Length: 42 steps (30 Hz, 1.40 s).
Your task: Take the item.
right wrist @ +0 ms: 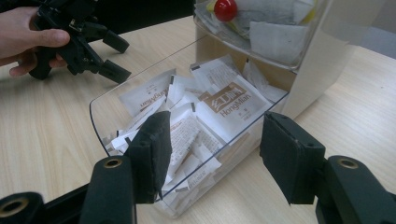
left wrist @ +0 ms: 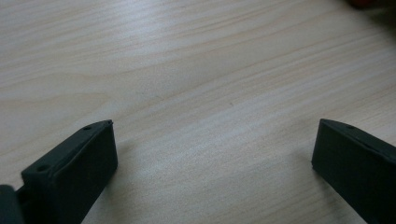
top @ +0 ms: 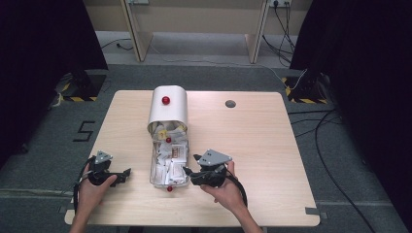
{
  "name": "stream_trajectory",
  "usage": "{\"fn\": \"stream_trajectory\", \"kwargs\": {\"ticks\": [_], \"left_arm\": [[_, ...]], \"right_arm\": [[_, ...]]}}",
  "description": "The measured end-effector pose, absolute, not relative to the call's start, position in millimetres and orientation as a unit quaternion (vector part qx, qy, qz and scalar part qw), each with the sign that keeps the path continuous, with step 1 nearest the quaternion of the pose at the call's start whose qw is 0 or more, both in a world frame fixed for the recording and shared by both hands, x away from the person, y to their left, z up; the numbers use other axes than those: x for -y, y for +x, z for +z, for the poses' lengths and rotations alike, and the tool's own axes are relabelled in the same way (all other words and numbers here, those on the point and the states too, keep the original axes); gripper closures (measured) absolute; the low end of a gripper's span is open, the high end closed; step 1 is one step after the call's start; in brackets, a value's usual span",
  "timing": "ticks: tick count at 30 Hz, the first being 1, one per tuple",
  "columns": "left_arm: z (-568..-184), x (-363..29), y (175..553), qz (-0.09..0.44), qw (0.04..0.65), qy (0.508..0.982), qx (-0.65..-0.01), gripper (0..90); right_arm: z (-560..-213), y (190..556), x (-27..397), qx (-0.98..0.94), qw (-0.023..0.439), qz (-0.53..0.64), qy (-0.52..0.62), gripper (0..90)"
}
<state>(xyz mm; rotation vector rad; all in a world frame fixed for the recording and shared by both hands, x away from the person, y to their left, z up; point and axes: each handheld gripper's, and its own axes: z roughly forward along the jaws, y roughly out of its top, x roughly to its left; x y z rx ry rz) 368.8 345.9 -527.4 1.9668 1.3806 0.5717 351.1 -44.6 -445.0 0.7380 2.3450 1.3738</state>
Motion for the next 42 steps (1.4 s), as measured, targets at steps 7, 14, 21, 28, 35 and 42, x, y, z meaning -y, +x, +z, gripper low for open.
{"fn": "stream_trajectory", "kwargs": {"ticks": [7, 14, 21, 28, 35, 42], "left_arm": [[-527, -346, 369, 0.219, 0.330, 0.752, -0.528, 0.0], [-527, -346, 369, 0.219, 0.329, 0.752, -0.528, 0.0], [-527, -346, 369, 0.219, 0.330, 0.752, -0.528, 0.0], [-527, -346, 369, 0.219, 0.329, 0.752, -0.528, 0.0], [-527, -346, 369, 0.219, 0.329, 0.752, -0.528, 0.0], [-527, -346, 369, 0.219, 0.329, 0.752, -0.528, 0.0]], "right_arm": [[-446, 353, 37, -0.825, 0.155, 0.483, 0.249, 45.7], [-448, 354, 27, -0.831, 0.153, 0.479, 0.238, 46.9], [-450, 356, 21, -0.833, 0.151, 0.477, 0.235, 47.4], [-459, 361, 10, -0.841, 0.149, 0.467, 0.229, 47.8], [-462, 364, 6, -0.845, 0.150, 0.459, 0.229, 48.0], [-469, 365, 0, -0.853, 0.147, 0.447, 0.225, 48.1]]}}
